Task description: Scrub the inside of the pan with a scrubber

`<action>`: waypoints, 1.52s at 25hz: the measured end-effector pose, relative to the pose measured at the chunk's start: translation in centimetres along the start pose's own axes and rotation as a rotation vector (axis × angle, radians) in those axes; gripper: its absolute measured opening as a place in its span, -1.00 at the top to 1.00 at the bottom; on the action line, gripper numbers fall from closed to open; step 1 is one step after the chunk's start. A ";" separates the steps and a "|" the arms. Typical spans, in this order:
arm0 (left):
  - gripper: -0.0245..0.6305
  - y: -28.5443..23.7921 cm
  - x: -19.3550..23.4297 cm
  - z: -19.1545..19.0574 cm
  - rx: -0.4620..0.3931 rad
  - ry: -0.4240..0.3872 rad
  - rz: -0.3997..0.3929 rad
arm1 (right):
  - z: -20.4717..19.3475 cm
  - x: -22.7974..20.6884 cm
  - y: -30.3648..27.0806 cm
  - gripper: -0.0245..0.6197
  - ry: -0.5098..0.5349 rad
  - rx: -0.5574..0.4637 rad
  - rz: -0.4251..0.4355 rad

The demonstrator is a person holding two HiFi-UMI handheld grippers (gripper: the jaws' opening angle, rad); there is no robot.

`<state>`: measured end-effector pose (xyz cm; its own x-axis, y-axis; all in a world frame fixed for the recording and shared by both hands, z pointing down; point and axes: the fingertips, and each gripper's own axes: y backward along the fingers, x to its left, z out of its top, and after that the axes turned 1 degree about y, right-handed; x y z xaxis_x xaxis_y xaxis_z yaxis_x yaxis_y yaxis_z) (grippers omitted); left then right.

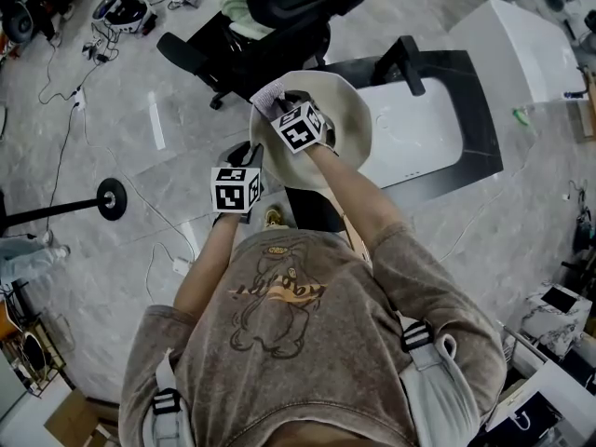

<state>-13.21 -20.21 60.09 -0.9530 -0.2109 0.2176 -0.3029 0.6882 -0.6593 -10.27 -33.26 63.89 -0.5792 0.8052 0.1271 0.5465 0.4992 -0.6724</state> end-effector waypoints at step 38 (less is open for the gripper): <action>0.59 0.2 0.1 -0.2 0.026 -0.031 0.036 | -5.1 -11.8 5.0 0.65 0.400 0.399 -0.282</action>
<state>-13.36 -20.02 60.12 -0.9630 -0.2082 0.1714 -0.2684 0.6774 -0.6849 2.33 -38.62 62.73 -0.3547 0.7558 0.5504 0.0932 0.6144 -0.7835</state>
